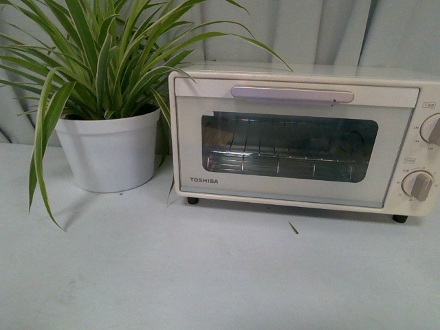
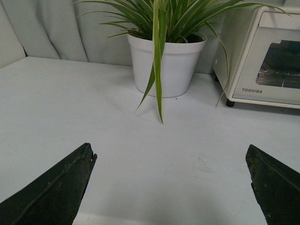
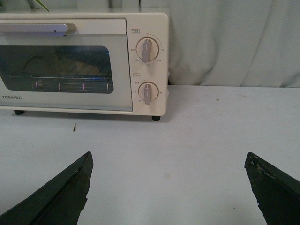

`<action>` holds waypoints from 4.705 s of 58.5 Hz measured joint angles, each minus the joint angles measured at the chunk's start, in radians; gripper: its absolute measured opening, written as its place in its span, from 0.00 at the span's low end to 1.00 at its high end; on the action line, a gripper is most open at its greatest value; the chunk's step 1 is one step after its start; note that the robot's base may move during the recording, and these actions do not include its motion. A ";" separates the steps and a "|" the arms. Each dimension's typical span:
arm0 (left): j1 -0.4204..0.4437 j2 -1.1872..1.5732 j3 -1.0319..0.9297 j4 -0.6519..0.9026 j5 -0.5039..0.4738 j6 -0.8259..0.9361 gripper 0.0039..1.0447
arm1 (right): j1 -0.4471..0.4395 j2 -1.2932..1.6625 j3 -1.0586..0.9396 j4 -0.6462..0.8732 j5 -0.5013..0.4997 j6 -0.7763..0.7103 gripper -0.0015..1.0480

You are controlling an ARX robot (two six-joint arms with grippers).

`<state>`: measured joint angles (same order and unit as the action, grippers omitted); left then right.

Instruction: Open oven

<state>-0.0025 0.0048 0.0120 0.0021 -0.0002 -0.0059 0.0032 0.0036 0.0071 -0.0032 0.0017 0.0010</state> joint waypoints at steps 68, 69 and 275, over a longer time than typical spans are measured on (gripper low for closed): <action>-0.455 1.215 0.494 0.299 -0.155 -0.980 0.94 | 0.000 0.000 0.000 0.000 0.000 0.000 0.91; -0.459 1.239 0.507 0.311 -0.155 -0.989 0.94 | 0.000 0.000 0.000 0.000 0.000 0.000 0.91; -0.521 1.668 0.727 0.402 -0.122 -1.125 0.94 | 0.429 1.649 1.374 -0.295 0.404 0.401 0.91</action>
<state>-0.5232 1.6730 0.7391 0.4046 -0.1219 -1.1305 0.4324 1.6531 1.3808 -0.2981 0.4061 0.4019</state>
